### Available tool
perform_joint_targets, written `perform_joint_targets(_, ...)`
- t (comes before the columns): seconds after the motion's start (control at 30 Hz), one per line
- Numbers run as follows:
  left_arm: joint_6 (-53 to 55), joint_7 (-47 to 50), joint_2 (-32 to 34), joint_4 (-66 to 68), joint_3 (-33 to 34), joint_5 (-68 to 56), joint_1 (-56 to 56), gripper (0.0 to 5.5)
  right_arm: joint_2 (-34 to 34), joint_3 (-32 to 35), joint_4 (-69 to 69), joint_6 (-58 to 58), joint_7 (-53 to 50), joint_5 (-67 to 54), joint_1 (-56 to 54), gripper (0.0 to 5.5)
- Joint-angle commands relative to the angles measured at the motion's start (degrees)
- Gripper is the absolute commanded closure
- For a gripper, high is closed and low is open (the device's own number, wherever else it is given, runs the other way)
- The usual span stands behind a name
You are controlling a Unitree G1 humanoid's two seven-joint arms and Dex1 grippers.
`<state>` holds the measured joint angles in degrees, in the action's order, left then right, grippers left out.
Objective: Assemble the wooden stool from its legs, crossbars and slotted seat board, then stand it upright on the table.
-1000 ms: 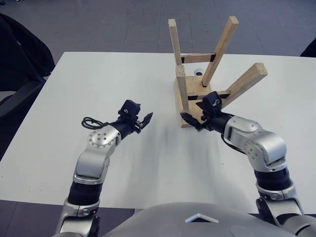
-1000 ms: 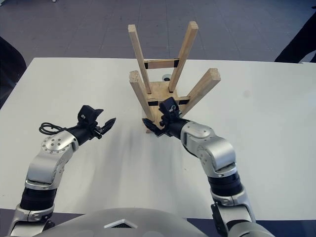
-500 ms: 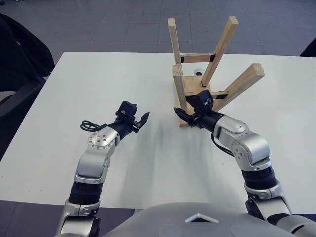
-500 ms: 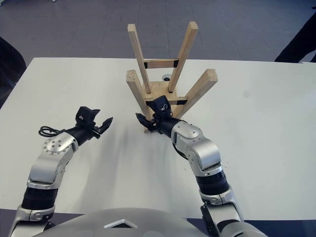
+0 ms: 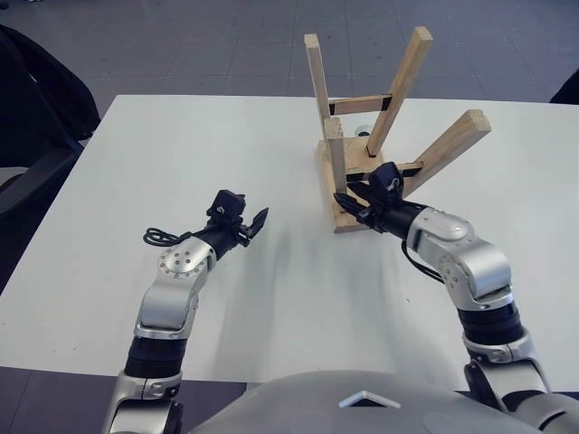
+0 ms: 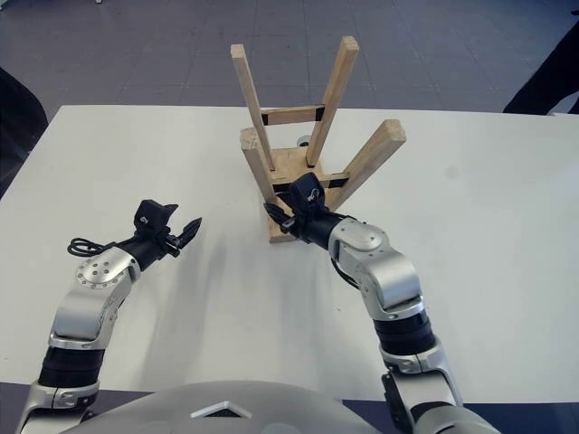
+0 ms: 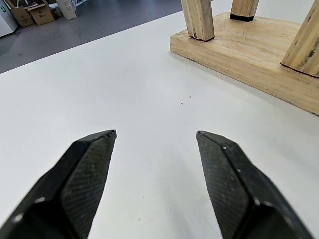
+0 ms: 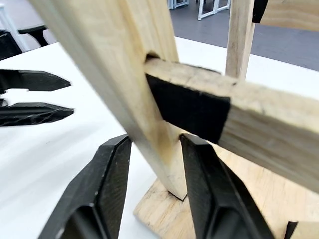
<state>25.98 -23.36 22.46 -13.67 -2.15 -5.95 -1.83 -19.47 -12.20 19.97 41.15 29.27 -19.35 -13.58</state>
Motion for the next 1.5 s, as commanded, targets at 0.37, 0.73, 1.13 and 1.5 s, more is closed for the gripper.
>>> perform_joint_targets(0.37,-1.43,-1.53,1.56,2.23,0.83,0.28,0.22,2.49,-16.82,4.89,2.42,-3.88,15.89,-3.49,10.31,5.36)
perform_joint_targets(0.73,-1.13,-0.57,0.75,1.55,0.41,0.49,-0.67,2.49,1.55,17.6,11.21,15.2,-14.21,-7.53,13.7,3.73)
perform_joint_targets(1.13,-1.73,-0.28,0.19,1.78,-0.78,0.73,-0.71,2.49,12.51,18.32,7.83,19.36,-26.81,-6.4,6.37,3.11)
perform_joint_targets(1.5,-2.04,-0.14,0.4,2.2,-0.23,0.59,-0.88,2.49,10.82,13.11,2.3,14.12,-26.01,-0.32,4.86,4.46)
